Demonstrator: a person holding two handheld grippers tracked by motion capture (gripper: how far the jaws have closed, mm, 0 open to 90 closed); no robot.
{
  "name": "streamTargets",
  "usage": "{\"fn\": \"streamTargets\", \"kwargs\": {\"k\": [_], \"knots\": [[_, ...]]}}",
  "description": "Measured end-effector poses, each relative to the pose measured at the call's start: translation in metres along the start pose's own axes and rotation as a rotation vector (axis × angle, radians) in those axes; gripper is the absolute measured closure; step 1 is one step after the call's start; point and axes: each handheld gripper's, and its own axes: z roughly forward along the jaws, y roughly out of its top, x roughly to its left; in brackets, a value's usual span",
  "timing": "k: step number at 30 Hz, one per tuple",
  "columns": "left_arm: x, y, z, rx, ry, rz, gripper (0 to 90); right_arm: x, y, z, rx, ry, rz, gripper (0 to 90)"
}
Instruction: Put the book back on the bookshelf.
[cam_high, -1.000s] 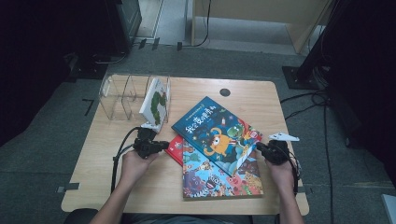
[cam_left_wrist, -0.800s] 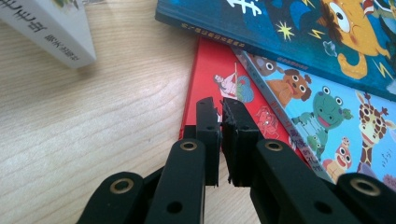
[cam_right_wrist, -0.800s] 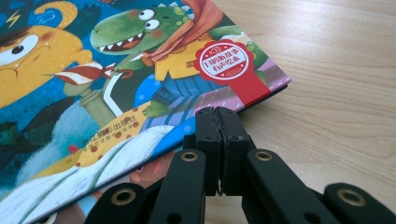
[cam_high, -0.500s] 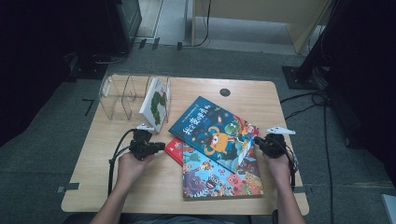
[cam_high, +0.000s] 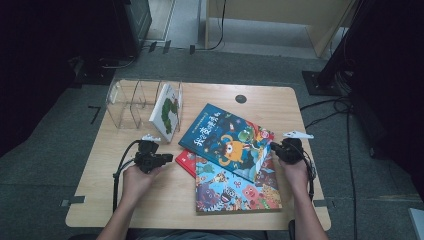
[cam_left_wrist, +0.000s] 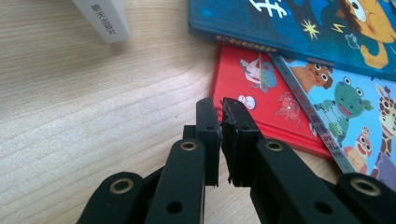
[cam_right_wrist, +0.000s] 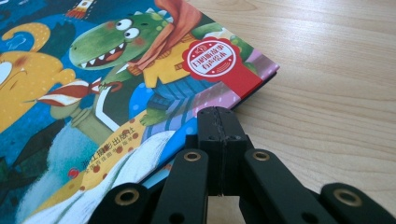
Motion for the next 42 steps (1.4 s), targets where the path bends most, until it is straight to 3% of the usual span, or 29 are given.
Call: {"fn": "streamTargets", "kwargs": {"k": [14,27,31,42], "knots": [[0.006,0.011,0.012,-0.013,0.019,0.021,85.2,-0.002,0.002,0.006,0.006,0.013,0.031,90.0],[0.009,0.023,0.019,-0.041,0.047,0.054,85.0,0.011,-0.005,-0.008,-0.009,0.03,0.006,90.0],[0.011,0.027,0.023,-0.048,0.049,0.043,84.7,0.018,-0.008,-0.011,-0.005,0.042,-0.004,90.0],[0.011,0.033,0.034,-0.037,0.091,0.064,84.2,0.024,-0.015,-0.016,0.006,0.048,-0.009,90.0]]}}
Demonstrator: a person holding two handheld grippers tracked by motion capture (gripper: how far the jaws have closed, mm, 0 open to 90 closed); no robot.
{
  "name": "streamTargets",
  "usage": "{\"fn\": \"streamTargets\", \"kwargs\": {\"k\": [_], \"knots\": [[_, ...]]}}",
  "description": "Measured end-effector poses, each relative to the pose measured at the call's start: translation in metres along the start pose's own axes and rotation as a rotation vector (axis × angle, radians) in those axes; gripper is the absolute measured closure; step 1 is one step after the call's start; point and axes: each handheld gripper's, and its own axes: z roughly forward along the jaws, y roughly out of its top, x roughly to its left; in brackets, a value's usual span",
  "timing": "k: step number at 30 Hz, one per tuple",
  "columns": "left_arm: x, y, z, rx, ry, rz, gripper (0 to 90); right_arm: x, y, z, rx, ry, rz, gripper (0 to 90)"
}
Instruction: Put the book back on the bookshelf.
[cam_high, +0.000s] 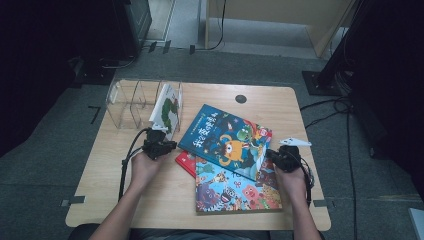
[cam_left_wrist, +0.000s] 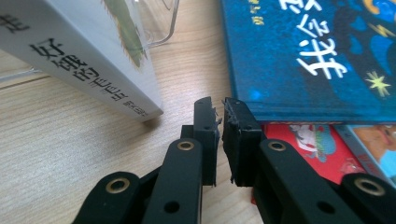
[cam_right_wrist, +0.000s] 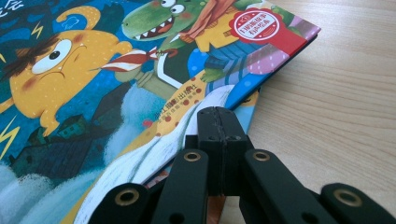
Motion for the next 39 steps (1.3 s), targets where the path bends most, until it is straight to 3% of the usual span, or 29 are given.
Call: {"fn": "streamTargets", "kwargs": {"k": [6,11,14,39], "knots": [[0.0,0.001,0.005,0.015,-0.012,-0.008,86.4,-0.001,-0.002,-0.001,-0.004,0.003,0.008,90.0],[-0.005,0.001,0.006,0.031,-0.068,-0.003,88.2,-0.002,-0.002,-0.001,-0.008,0.011,0.013,90.0],[-0.011,0.0,0.005,0.036,-0.073,0.015,88.2,-0.004,-0.002,-0.001,-0.012,0.012,0.013,90.0],[-0.03,-0.01,-0.003,0.067,-0.127,0.009,89.5,-0.018,0.003,0.002,-0.01,0.018,0.037,90.0]]}}
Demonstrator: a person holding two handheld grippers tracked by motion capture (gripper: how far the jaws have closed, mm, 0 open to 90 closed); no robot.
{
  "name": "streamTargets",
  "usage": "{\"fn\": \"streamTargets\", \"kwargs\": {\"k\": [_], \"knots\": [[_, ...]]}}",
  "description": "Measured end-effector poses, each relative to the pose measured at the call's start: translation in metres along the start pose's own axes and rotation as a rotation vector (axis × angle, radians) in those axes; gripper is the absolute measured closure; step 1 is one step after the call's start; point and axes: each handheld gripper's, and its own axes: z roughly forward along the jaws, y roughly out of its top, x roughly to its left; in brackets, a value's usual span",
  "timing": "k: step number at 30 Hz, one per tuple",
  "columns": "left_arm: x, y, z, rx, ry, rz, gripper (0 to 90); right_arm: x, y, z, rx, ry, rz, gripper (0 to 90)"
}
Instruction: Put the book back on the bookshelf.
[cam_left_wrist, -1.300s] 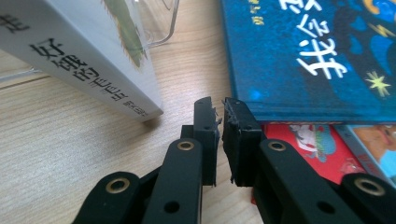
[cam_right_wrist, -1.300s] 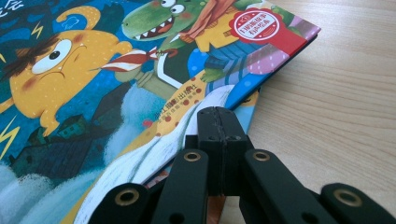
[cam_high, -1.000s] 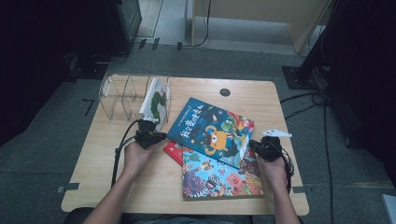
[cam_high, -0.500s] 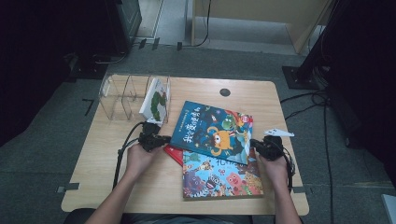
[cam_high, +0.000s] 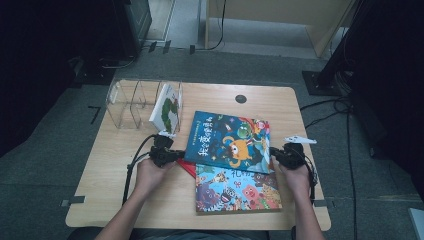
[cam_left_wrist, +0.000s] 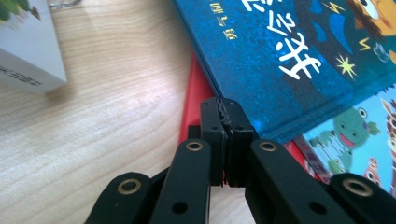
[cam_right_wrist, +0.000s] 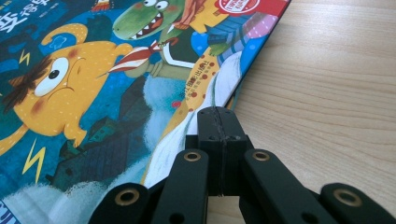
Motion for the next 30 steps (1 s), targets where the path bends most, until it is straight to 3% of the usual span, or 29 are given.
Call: {"fn": "streamTargets", "kwargs": {"k": [7,11,25,30], "knots": [[-0.007,-0.004,-0.001,0.006,-0.011,0.001,89.4,-0.004,0.001,0.001,0.0,0.001,0.008,90.0],[-0.013,-0.007,-0.001,0.012,-0.009,0.014,89.3,-0.005,0.002,0.005,0.045,-0.033,-0.008,90.0],[-0.029,-0.013,-0.004,0.017,-0.021,0.027,88.6,-0.011,0.008,0.01,0.038,-0.049,0.008,90.0],[-0.03,-0.015,-0.004,0.019,-0.034,0.013,86.3,-0.013,0.011,0.012,0.037,-0.058,0.014,90.0]]}}
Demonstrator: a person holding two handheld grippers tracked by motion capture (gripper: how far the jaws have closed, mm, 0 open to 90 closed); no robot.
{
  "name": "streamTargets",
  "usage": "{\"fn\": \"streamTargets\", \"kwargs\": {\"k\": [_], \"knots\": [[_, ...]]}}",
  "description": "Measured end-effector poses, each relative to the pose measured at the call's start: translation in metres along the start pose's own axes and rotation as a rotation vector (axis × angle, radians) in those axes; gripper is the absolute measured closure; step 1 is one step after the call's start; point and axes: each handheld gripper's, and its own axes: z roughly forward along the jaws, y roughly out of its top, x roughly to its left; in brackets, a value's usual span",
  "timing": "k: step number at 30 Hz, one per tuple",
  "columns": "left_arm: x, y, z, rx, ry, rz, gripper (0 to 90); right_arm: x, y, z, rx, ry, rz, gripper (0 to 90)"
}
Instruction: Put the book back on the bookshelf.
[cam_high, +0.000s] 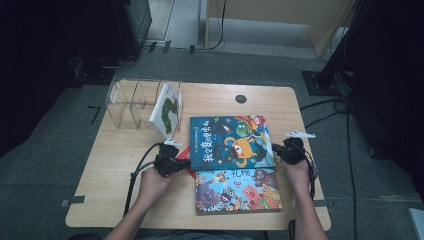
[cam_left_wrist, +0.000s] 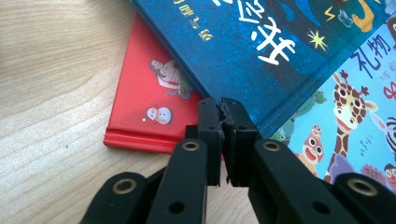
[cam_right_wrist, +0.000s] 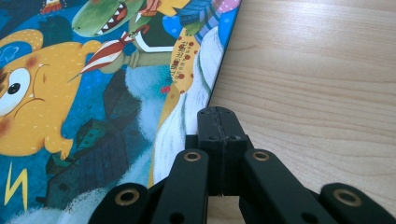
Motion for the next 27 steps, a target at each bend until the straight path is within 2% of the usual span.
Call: {"fn": "streamTargets", "kwargs": {"k": [6,10,12,19,23,27], "knots": [[0.006,0.003,-0.002,-0.014,0.007,-0.005,75.2,0.0,0.003,0.001,-0.028,-0.002,0.004,90.0],[0.011,0.01,-0.005,-0.031,0.011,-0.01,64.5,-0.001,0.005,0.003,-0.02,-0.006,0.006,90.0],[0.015,0.014,-0.006,-0.039,-0.004,-0.03,59.3,-0.001,0.007,0.004,-0.015,-0.009,0.002,90.0],[0.026,0.029,0.0,-0.017,-0.002,-0.038,49.2,-0.001,0.019,0.009,-0.011,-0.025,0.001,90.0],[0.031,0.036,0.004,-0.015,-0.019,-0.054,41.8,-0.003,0.023,0.012,-0.024,-0.015,0.024,90.0],[0.032,0.043,0.008,-0.011,-0.023,-0.062,37.6,-0.004,0.025,0.014,-0.02,-0.015,0.024,90.0]]}}
